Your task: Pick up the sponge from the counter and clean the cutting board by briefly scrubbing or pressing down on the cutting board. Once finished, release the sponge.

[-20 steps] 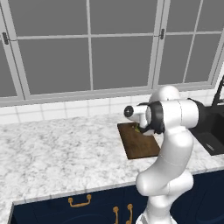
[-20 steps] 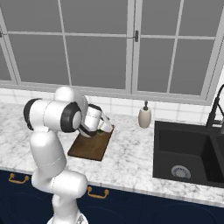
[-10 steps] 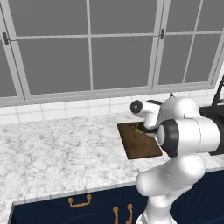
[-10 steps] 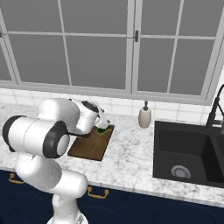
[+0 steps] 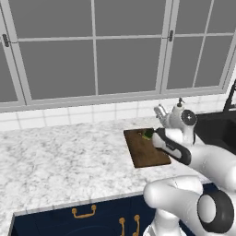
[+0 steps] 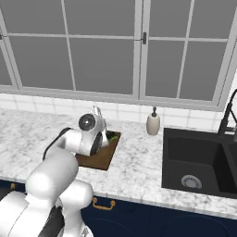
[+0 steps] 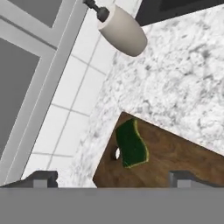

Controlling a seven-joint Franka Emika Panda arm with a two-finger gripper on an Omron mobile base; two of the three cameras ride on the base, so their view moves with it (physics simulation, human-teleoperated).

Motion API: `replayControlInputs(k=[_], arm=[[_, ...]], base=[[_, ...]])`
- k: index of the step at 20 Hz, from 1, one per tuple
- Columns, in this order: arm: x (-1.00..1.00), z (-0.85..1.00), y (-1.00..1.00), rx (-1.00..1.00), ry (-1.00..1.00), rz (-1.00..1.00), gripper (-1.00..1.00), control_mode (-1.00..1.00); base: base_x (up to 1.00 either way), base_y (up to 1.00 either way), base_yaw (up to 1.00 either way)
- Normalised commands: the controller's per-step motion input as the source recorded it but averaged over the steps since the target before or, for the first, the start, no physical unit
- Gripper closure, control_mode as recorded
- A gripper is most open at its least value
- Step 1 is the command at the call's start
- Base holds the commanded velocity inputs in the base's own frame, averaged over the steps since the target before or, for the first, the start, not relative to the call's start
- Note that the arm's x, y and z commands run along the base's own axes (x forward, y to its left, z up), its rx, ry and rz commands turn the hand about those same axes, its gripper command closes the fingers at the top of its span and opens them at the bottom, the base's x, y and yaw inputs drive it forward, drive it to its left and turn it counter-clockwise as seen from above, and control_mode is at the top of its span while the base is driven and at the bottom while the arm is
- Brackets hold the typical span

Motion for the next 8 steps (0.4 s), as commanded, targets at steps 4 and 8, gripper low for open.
replayControlInputs(k=[4, 8], arm=[[-0.43, 1.0, 0.0, 0.44, -0.24, 0.28, -1.0, -1.0], [-0.5, 1.0, 0.0, 0.5, -0.16, 0.27, -1.0, -1.0]], base=[[0.0, 0.0, 0.0], [0.0, 0.0, 0.0]])
